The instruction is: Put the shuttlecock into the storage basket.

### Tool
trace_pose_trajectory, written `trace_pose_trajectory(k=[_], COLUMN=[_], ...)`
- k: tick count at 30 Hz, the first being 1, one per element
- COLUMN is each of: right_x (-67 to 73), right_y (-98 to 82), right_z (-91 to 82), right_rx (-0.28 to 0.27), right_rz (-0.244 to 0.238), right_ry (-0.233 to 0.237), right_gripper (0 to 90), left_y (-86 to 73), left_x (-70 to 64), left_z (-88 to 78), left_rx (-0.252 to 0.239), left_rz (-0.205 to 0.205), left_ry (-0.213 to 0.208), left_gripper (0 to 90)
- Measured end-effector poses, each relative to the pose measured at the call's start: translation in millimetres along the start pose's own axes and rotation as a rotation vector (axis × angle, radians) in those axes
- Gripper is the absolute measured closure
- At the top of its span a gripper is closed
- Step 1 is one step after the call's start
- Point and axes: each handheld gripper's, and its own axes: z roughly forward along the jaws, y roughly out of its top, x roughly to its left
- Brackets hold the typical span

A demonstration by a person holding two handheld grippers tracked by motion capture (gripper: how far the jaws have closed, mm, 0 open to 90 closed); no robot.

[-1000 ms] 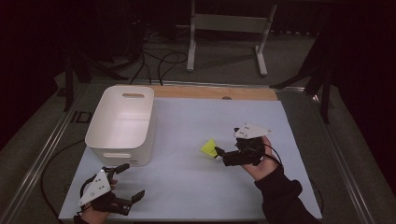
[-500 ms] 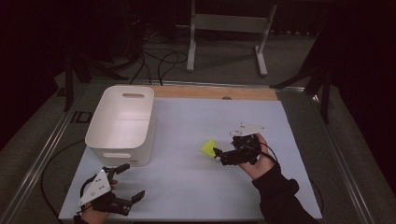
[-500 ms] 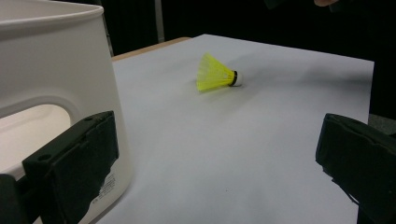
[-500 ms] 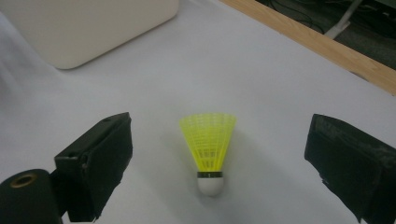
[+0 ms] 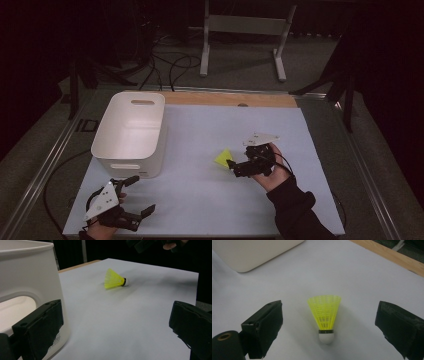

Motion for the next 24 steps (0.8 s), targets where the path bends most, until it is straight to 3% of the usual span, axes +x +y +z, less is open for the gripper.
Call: trace_pose_trajectory(k=[9,24], right_x=[-1.1,1.7], right_y=[-5.4,-13.1], right_z=[7.8,23.4], right_rx=[0.027,0.081], right_rz=[0.006,0.016], right_ry=[0.037,0.054], right_gripper=[7.9,9.8], left_y=[0.1,0.1], left_x=[-0.2,0.0], left_z=[0.1,-0.2], left_rx=[0.0,-0.004], left_rz=[0.002,-0.003], left_ry=[0.002,0.001], left_gripper=[0.0,0.0])
